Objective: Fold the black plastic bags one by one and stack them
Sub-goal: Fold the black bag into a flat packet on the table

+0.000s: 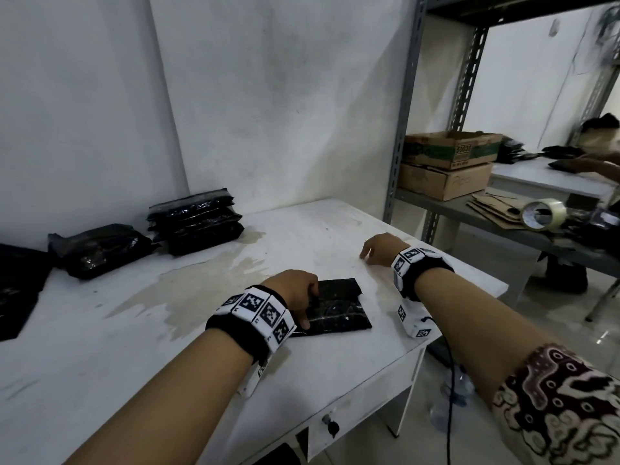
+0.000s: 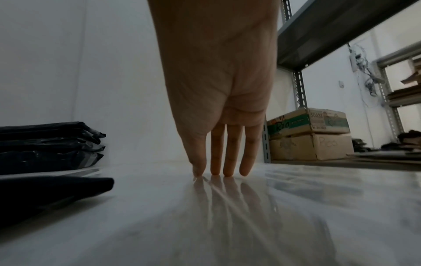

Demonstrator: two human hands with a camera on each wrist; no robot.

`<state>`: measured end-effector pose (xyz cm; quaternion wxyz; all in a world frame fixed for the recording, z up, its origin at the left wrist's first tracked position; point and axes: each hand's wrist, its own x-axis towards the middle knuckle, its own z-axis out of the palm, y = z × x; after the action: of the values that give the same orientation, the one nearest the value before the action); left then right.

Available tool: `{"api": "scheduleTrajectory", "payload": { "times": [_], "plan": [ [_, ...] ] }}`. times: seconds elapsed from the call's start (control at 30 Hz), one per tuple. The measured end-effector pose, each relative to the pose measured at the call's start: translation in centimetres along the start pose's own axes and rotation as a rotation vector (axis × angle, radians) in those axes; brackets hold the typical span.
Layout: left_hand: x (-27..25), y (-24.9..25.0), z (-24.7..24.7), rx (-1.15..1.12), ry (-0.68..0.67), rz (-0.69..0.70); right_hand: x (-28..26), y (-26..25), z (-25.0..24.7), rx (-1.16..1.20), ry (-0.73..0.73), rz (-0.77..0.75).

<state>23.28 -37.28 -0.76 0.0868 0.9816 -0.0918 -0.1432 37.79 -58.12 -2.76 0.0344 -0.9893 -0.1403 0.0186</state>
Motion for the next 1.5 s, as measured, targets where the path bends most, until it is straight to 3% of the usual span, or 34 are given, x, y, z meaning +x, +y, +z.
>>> {"api": "scheduleTrajectory", "payload": {
  "times": [0.13, 0.37, 0.7, 0.9, 1.23, 1.5],
  "plan": [
    [0.1, 0.1, 0.0, 0.020, 0.008, 0.012, 0.6, -0.3, -0.4, -0.048, 0.059, -0.013],
    [0.2, 0.1, 0.1, 0.000, 0.012, 0.025, 0.9, -1.0, -1.5, -0.138, 0.009, -0.047],
    [0.1, 0.4, -0.1, 0.014, 0.015, 0.027, 2.2, -0.2, -0.6, -0.401, -0.017, -0.213],
    [0.0, 0.4, 0.0, 0.028, 0.027, 0.030, 2.2, 0.6, -0.5, -0.526, 0.047, -0.337],
    [0.0, 0.6, 0.0, 0.019, 0.023, 0.025, 2.2, 1.1, -0.3, -0.130, 0.031, -0.176],
    [0.0, 0.6, 0.0, 0.015, 0.030, 0.023, 2.3, 0.9, -0.9, -0.068, 0.065, -0.228]
  ]
}}
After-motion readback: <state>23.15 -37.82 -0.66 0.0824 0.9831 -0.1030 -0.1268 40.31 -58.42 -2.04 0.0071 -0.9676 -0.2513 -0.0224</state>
